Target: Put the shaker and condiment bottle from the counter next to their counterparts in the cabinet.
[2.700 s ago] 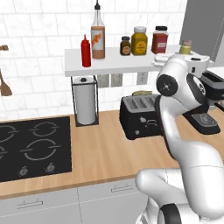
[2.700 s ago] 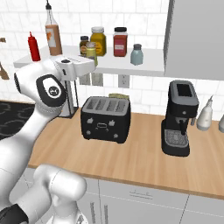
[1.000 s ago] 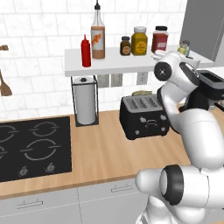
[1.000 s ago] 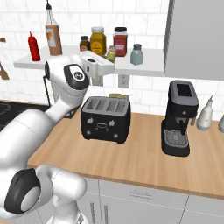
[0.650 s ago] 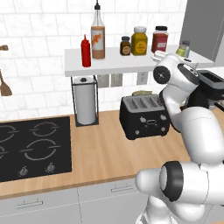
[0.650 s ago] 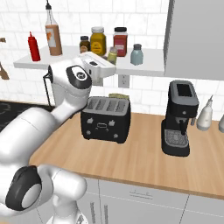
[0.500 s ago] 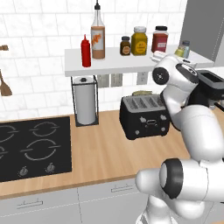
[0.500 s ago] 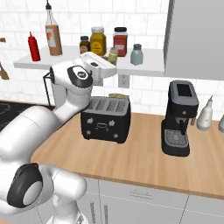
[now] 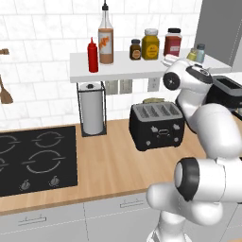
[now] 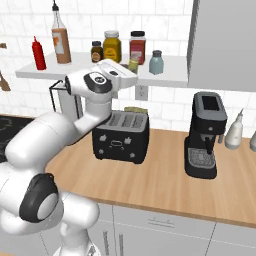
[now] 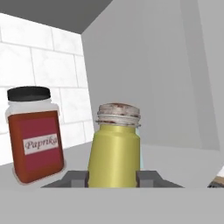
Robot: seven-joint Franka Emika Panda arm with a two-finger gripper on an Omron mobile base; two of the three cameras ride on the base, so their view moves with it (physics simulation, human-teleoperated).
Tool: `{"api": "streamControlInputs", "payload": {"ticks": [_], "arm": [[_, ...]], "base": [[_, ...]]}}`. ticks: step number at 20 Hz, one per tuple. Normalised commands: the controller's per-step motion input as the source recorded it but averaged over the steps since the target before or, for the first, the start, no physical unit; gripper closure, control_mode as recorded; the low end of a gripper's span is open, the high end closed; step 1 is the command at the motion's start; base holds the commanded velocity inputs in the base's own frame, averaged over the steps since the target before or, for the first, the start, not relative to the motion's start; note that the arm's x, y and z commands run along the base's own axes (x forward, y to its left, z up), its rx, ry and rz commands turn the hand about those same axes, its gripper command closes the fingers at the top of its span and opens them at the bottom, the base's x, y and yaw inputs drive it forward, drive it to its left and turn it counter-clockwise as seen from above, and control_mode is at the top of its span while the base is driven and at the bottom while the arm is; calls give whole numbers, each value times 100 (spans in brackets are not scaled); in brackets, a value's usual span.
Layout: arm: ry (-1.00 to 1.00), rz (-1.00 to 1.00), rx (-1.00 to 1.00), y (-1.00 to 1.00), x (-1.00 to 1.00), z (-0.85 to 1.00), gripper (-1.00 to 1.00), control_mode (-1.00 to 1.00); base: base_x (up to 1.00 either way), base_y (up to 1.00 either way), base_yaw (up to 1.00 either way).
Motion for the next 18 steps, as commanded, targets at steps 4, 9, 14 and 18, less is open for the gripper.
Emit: {"api": "streamControlInputs", "payload": {"ticks": [4,9,14,18], "arm": [[0,0,0,-17,13,0,100,-100],[-3,0,0,-6,0,0,-100,-100],[-8,0,0,-1,0,0,-100,-100],[-12,0,2,0,0,0,-100,-100]], "base": [[0,0,0],[0,0,0],[0,0,0],[0,0,0]]}}
